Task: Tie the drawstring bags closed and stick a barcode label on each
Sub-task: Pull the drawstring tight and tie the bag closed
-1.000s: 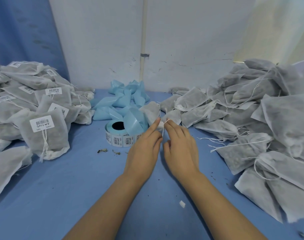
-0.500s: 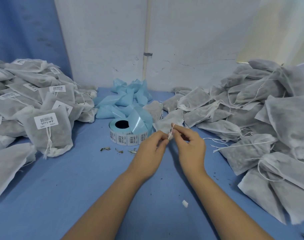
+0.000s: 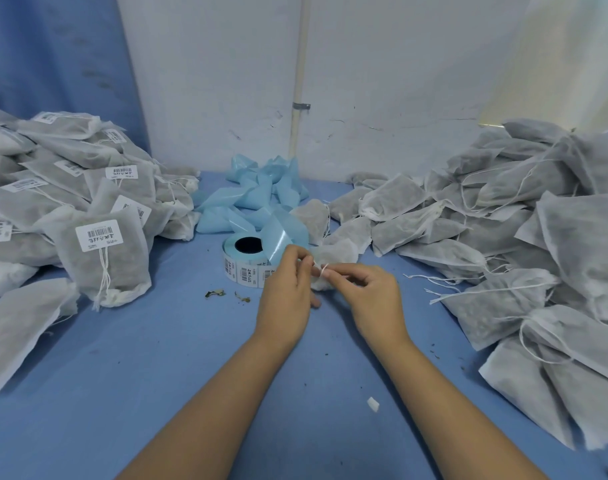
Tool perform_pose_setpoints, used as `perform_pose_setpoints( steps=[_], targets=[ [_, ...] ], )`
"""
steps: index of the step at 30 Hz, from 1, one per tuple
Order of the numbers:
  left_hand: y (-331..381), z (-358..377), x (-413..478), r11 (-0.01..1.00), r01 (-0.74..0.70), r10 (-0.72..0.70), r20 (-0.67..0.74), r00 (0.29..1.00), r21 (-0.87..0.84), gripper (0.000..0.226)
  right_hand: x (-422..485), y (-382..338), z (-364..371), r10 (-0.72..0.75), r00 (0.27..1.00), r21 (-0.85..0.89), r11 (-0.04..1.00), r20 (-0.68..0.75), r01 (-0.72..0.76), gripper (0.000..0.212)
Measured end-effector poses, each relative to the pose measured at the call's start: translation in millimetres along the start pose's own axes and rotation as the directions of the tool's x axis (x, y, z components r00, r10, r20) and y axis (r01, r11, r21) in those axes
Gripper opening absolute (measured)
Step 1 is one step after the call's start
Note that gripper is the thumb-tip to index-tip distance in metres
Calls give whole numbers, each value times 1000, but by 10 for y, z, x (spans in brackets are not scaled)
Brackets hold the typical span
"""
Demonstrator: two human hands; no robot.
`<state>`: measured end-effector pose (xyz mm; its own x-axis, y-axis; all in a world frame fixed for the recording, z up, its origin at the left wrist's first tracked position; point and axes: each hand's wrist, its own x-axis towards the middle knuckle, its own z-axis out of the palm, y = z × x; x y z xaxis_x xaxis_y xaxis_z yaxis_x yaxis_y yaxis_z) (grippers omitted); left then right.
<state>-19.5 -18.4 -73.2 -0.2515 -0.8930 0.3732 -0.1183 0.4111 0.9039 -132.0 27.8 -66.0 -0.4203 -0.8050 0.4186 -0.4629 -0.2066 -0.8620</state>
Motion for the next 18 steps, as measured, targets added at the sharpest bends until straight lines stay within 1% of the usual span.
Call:
perform_pose_setpoints(
  steps=[2, 3, 4, 6, 8, 10, 12, 15, 18],
  targets=[
    [16, 4, -15, 997, -62, 63, -32, 997, 40, 16, -18, -1, 17, -102, 995, -206, 974, -12, 97, 12],
    [30, 8, -26, 997, -72, 72, -29, 997, 12, 15, -27, -4, 26, -133, 991, -263, 957, -17, 124, 10],
    [44, 11, -36, 997, -70, 70, -13, 997, -35, 15, -35, -10, 40, -142, 989, -284, 950, -27, 129, 8],
    [68, 6, -46, 990, -52, 57, 33, 998, -129, 14, -56, -25, 78, -123, 991, -257, 961, -60, 104, 9],
    [71, -1, -37, 980, -28, 41, 59, 997, -198, 14, -80, -46, 126, -71, 993, -165, 985, -93, 55, 15],
    [60, -6, -21, 969, -14, 31, 65, 997, -246, 16, -89, -83, 158, 27, 995, -3, 1000, -99, -27, 16],
    [53, -10, -9, 960, -4, 25, 73, 997, -279, 17, -79, -99, 166, 134, 988, 168, 979, -80, -119, 13],
    [26, -16, 4, 977, -14, 31, 77, 997, -212, 18, -47, -84, 145, 285, 957, 318, 913, -45, -257, 10],
    [19, -17, 6, 991, -1, 12, 81, 997, -133, 18, -41, -100, 121, 332, 943, 420, 856, 3, -303, 5]
  ],
)
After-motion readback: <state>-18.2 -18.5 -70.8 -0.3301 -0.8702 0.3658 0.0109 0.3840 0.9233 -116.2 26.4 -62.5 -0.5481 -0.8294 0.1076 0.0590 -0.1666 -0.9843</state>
